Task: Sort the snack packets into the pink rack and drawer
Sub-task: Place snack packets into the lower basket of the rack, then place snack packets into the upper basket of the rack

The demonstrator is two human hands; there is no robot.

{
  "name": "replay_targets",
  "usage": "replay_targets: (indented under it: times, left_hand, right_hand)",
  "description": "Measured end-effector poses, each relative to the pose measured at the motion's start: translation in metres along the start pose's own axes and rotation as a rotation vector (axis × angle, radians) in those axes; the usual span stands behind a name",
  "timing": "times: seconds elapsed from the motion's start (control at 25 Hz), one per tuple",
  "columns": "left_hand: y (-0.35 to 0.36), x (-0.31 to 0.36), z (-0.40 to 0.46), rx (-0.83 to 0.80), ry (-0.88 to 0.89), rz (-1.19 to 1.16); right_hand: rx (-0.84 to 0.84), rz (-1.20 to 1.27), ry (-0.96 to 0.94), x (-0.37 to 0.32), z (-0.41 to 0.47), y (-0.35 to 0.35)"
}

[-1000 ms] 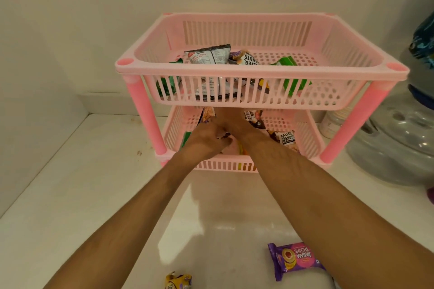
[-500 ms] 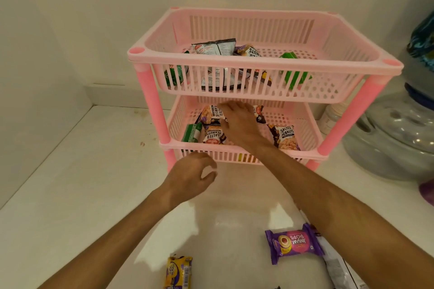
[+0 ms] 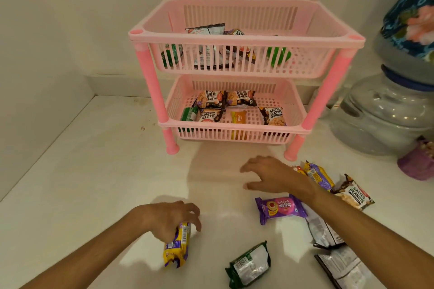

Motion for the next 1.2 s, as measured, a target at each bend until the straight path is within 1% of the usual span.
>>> replay_targets:
  times: [0.08,0.2,0.32,0.44,0.52,0.64,0.72,0.8,0.96,1.04,1.2]
  left_hand:
    - [0.009,0.004,-0.004,0.041,0.037,0.06]
    - [0.016,0.007,-0.01,0.112,0.098,0.11]
    - [0.017,0.01,-0.014,0.194,0.139,0.101]
    - [0.01,0.009,-0.012,0.243,0.108,0.073]
    - [-0.002,0.01,-0.007,0.309,0.085,0.004]
    - [-0.034,0.014,0.0,0.469,0.067,-0.091]
    - [-0.067,0.016,0.001,0.614,0.031,-0.164]
    - [-0.109,0.021,-0.001,0.77,0.015,-0.219]
    - [-0.204,0.04,-0.022,1.096,0.04,-0.346]
    - [-0.247,0.05,-0.035,1.243,0.031,-0.398]
    - [-0.321,0.067,-0.054,1.464,0.05,-0.424]
  right_hand:
    - [-0.154,-0.014,0.041,0.012,-0.024,0.016]
    - [-0.267,-0.083,0.058,0.024,-0.048,0.03]
    - [-0.281,-0.035,0.075,0.026,-0.06,0.035]
    - [-0.3,0.005,0.064,0.025,-0.067,0.037]
    - [-0.306,-0.038,0.038,0.024,-0.07,0.037]
    - [-0.231,-0.097,-0.004,0.02,-0.07,0.031]
    - [-0.176,-0.054,0.008,0.017,-0.066,0.017]
    - [-0.088,-0.009,0.041,0.012,-0.056,-0.012]
    - [0.209,-0.012,0.061,-0.001,-0.03,-0.109]
    - [0.332,0.025,0.044,-0.013,-0.02,-0.164]
    - [0.551,0.086,0.059,-0.024,-0.004,-0.262]
Point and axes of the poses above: each hand's wrist, its own z-axis towards the middle knuckle, its own y-axis out of the palm, x = y × z, the point moved 5 cm from there along z, towards the middle knuckle, and after that the axes turned 13 degrees about x, right-handed, at the moved point
